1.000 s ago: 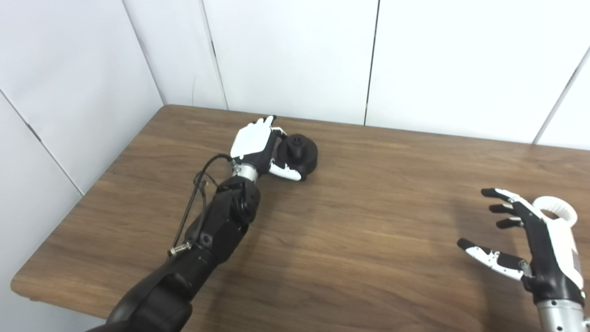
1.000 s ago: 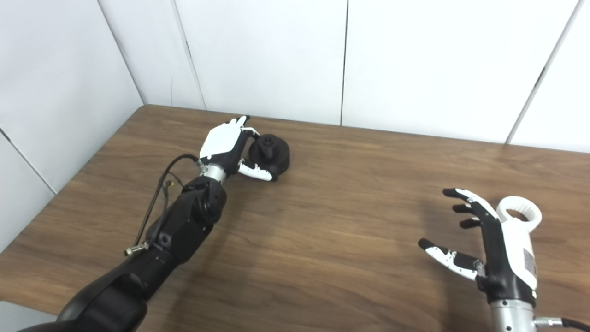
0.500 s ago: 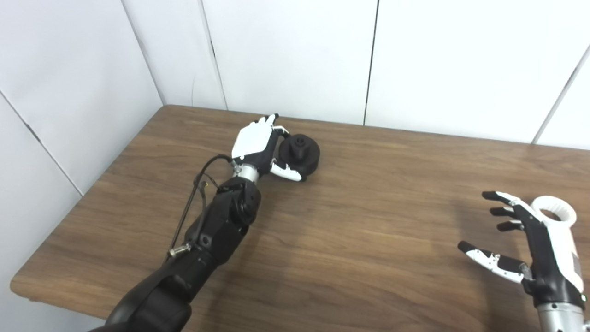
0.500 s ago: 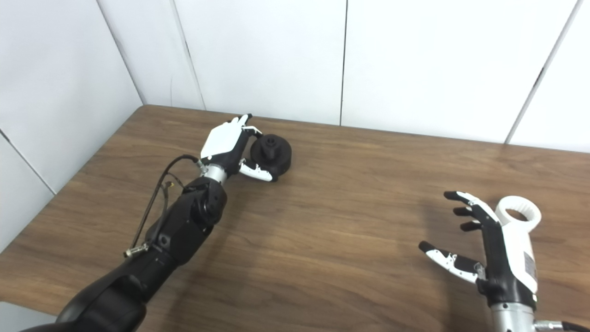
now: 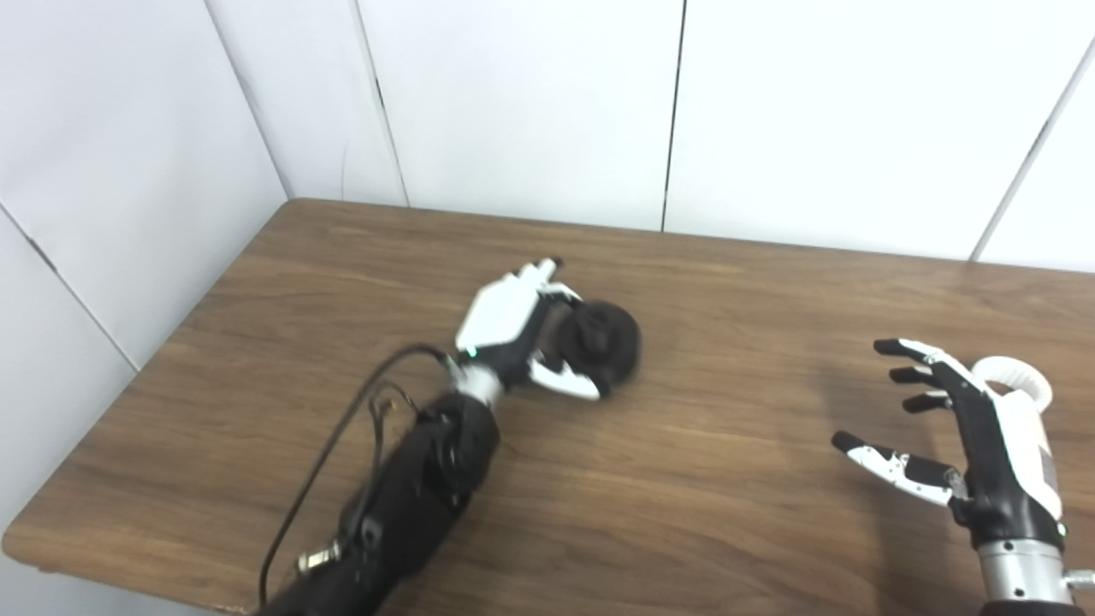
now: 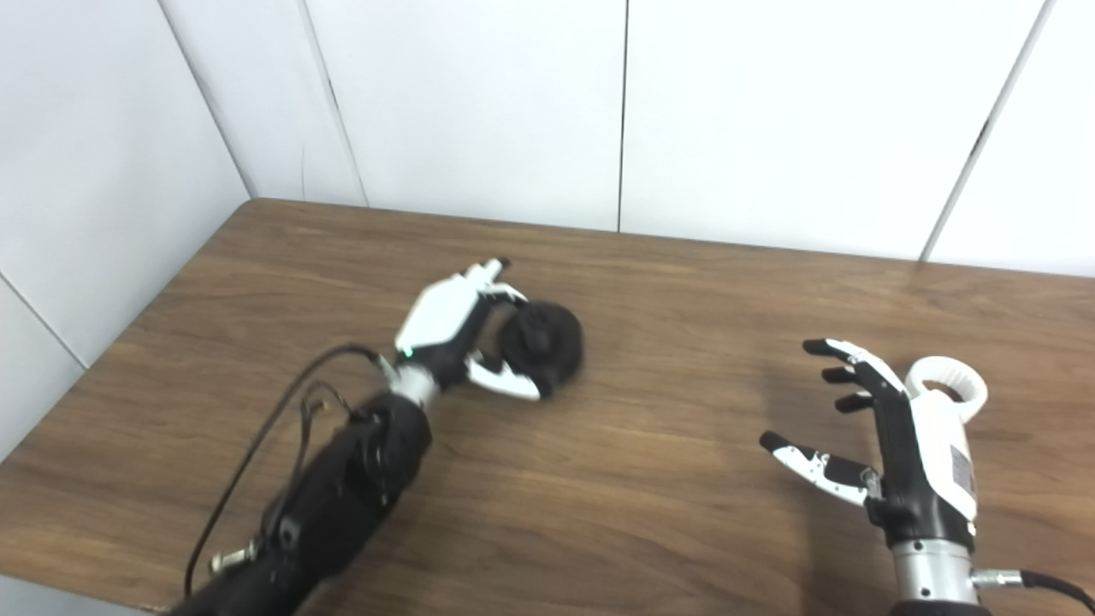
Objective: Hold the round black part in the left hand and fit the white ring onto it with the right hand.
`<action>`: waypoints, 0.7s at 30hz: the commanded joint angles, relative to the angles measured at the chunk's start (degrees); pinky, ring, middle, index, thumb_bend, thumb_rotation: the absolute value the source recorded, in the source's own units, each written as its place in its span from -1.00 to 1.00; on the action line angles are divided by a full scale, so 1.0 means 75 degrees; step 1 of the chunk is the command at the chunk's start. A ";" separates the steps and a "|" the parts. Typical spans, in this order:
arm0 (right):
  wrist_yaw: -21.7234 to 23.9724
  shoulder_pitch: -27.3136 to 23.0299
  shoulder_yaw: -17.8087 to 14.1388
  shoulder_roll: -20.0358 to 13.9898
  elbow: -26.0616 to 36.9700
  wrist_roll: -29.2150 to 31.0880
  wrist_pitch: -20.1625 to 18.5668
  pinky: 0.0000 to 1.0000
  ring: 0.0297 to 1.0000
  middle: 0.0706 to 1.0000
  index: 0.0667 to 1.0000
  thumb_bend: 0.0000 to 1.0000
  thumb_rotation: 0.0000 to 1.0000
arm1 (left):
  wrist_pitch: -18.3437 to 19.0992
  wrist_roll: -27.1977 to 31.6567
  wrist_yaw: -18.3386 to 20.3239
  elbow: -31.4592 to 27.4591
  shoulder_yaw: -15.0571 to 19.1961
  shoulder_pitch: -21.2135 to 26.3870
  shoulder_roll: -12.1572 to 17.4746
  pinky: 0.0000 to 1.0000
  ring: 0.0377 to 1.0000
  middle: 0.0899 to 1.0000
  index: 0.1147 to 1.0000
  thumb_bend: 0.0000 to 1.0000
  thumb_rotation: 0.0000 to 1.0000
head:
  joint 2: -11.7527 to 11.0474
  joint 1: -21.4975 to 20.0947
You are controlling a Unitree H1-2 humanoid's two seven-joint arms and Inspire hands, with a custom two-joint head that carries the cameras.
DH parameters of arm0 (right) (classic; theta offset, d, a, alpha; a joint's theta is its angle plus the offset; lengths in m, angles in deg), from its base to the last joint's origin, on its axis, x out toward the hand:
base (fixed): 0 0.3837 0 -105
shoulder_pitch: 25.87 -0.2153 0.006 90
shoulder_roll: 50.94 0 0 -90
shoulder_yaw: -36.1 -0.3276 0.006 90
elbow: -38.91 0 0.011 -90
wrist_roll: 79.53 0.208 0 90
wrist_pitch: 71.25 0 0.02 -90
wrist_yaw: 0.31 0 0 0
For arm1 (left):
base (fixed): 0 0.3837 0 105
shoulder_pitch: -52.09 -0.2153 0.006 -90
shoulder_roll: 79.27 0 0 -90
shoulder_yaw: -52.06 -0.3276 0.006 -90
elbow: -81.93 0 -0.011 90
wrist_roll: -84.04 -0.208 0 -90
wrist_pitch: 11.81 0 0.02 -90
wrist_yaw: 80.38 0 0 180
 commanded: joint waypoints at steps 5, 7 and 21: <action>-0.0123 -0.0282 0.0017 0.0073 0.0270 -0.0223 0.0087 0.13 0.39 0.57 0.46 0.33 -1.00 | -0.0199 -0.0189 0.0492 -0.1190 -0.0300 -0.0483 -0.0132 1.00 1.00 1.00 0.06 0.87 -0.35 | 0.0108 -0.0572; -0.0126 -0.0285 0.0031 0.0164 0.0278 -0.0269 0.0003 0.16 0.41 0.58 0.47 0.32 -1.00 | -0.0233 -0.0347 0.0645 -0.1525 -0.0437 -0.0620 -0.0106 1.00 1.00 1.00 0.08 0.90 -0.34 | 0.0148 -0.0861; -0.0067 -0.0324 0.0069 0.0447 0.0405 -0.0496 -0.0117 0.21 0.45 0.62 0.50 0.28 -0.99 | -0.0471 -0.0915 0.1371 -0.2197 -0.1067 -0.1154 -0.0237 1.00 1.00 1.00 0.11 0.95 -0.39 | 0.0358 -0.1856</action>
